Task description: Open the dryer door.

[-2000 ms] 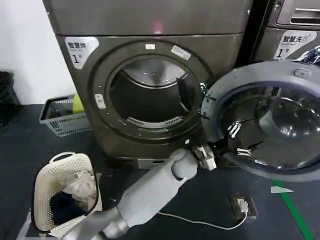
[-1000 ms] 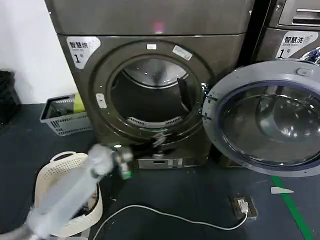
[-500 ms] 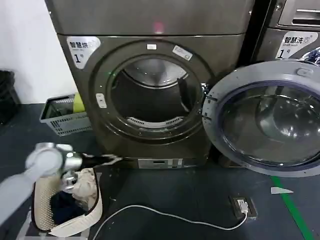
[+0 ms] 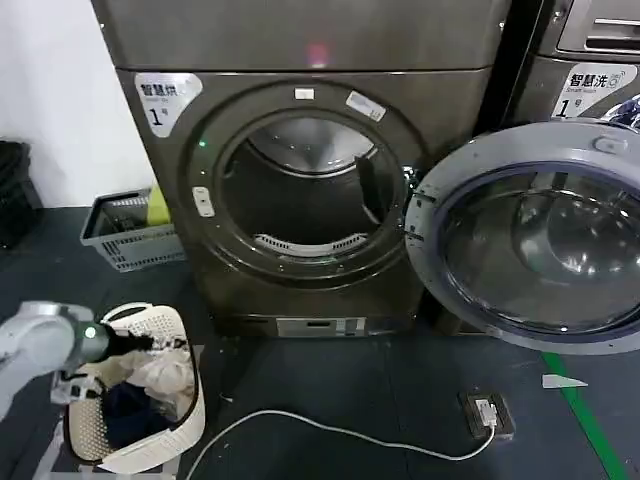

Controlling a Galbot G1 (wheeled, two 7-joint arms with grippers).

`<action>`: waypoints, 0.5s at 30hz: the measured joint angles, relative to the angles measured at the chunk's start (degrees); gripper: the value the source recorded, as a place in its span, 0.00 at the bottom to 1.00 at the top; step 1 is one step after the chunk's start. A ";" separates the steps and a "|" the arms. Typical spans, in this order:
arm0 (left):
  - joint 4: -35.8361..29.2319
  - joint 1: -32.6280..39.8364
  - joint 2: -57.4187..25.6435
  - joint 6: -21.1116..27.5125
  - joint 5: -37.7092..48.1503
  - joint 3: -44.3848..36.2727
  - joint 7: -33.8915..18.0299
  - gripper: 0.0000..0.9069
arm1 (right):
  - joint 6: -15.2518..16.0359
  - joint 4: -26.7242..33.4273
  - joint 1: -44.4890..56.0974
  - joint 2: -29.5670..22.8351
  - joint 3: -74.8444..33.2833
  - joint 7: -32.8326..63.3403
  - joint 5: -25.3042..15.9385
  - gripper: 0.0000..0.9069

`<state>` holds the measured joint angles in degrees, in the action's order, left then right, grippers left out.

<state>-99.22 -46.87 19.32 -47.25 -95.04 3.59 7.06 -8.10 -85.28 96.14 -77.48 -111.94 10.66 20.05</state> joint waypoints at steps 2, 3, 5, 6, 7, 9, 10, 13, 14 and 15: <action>-0.31 -1.02 -0.59 0.01 0.14 0.43 -0.07 1.00 | 0.00 0.01 -0.14 -0.01 -0.01 0.15 -0.01 1.00; -0.41 -1.53 -1.04 0.02 0.16 0.56 -0.06 1.00 | 0.00 0.01 -0.22 -0.01 -0.04 0.22 -0.01 1.00; -0.55 -2.12 -1.63 0.03 0.11 0.73 -0.08 1.00 | -0.02 0.14 -0.26 -0.01 -0.13 0.29 -0.02 1.00; -0.57 -2.26 -1.84 0.03 0.06 0.77 -0.10 1.00 | -0.11 0.30 -0.26 0.00 -0.28 0.30 -0.01 1.00; -0.62 -2.36 -2.04 0.03 0.07 0.80 -0.22 1.00 | -0.33 0.53 -0.26 0.05 -0.31 0.28 0.04 1.00; -0.67 -2.38 -2.39 0.05 -0.11 0.86 -0.25 1.00 | -1.01 1.03 -0.21 0.09 -0.35 0.20 0.37 1.00; -0.68 -2.39 -2.61 0.05 -0.17 0.90 -0.25 1.00 | -1.23 1.22 -0.21 0.10 -0.40 0.21 0.41 1.00; -0.68 -2.51 -3.20 0.05 -0.16 1.06 -0.25 1.00 | -1.20 1.36 -0.20 0.02 -0.44 0.21 0.46 1.00; -0.68 -2.59 -3.31 0.06 -0.10 1.12 -0.25 1.00 | -1.16 1.43 -0.24 0.02 -0.43 0.20 0.46 1.00; -0.68 -2.74 -3.42 0.06 -0.05 1.21 -0.25 1.00 | -1.13 1.52 -0.30 0.02 -0.43 0.20 0.45 1.00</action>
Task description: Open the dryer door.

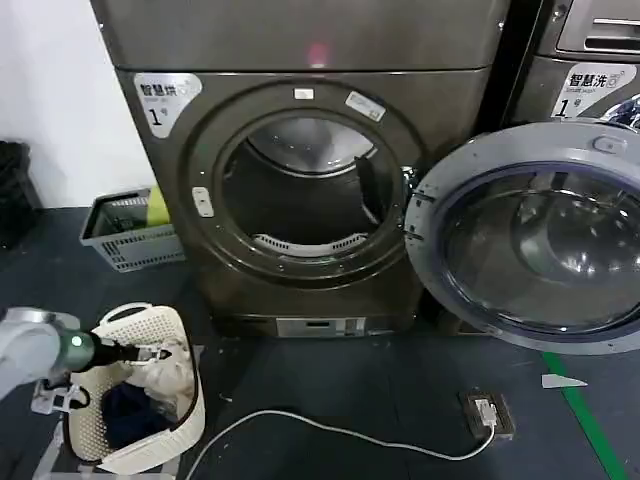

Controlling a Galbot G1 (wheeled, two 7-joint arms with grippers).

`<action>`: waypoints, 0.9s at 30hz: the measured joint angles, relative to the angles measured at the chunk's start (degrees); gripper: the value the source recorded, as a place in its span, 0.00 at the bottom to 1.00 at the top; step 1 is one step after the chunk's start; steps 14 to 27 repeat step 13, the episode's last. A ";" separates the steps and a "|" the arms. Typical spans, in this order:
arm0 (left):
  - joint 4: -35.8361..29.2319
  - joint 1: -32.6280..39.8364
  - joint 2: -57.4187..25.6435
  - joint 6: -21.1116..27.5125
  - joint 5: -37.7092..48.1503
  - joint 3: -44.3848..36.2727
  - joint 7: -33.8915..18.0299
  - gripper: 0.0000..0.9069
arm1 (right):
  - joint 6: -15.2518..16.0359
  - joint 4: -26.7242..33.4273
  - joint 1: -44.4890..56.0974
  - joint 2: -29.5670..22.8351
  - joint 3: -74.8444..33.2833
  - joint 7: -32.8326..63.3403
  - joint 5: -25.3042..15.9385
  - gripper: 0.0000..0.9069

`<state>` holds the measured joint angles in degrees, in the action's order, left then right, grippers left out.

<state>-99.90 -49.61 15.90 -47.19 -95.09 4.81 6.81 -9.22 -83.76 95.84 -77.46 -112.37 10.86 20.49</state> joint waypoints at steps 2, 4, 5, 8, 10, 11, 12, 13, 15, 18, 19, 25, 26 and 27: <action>0.00 -0.18 -0.24 0.00 0.13 0.07 0.01 1.00 | 0.06 0.11 -0.14 0.00 0.06 -0.01 -0.05 1.00; 0.00 -0.27 -0.47 0.00 0.54 0.07 0.01 1.00 | 0.07 0.22 -0.22 -0.01 0.14 -0.04 -0.09 1.00; 0.02 -0.30 -0.59 0.00 0.67 0.07 0.03 1.00 | 0.05 0.32 -0.24 -0.02 0.17 -0.09 -0.10 1.00; 0.02 -0.43 -0.81 0.00 1.11 0.07 0.08 1.00 | -0.11 0.56 -0.27 -0.09 0.26 -0.28 -0.12 1.00; 0.04 -0.64 -1.00 0.00 1.66 0.08 0.12 1.00 | -0.16 0.57 -0.31 -0.19 0.28 -0.33 -0.12 1.00; 0.04 -0.84 -1.19 0.00 2.05 0.07 0.15 1.00 | -0.19 0.62 -0.35 -0.24 0.31 -0.34 -0.13 1.00; 0.04 -0.97 -1.35 0.00 2.27 0.08 0.18 1.00 | -0.27 0.70 -0.37 -0.25 0.33 -0.36 -0.14 1.00; 0.04 -1.01 -1.48 0.00 2.33 0.07 0.18 1.00 | -0.41 0.87 -0.42 -0.25 0.36 -0.40 -0.19 1.00; 0.04 -1.01 -1.48 0.00 2.33 0.07 0.18 1.00 | -0.41 0.87 -0.42 -0.25 0.36 -0.40 -0.19 1.00; 0.04 -1.01 -1.48 0.00 2.33 0.07 0.18 1.00 | -0.41 0.87 -0.42 -0.25 0.36 -0.40 -0.19 1.00; 0.04 -1.01 -1.48 0.00 2.33 0.07 0.18 1.00 | -0.41 0.87 -0.42 -0.25 0.36 -0.40 -0.19 1.00; 0.04 -1.01 -1.48 0.00 2.33 0.07 0.18 1.00 | -0.41 0.87 -0.42 -0.25 0.36 -0.40 -0.19 1.00; 0.04 -1.01 -1.48 0.00 2.33 0.07 0.18 1.00 | -0.41 0.87 -0.42 -0.25 0.36 -0.40 -0.19 1.00; 0.04 -1.01 -1.48 0.00 2.33 0.07 0.18 1.00 | -0.41 0.87 -0.42 -0.25 0.36 -0.40 -0.19 1.00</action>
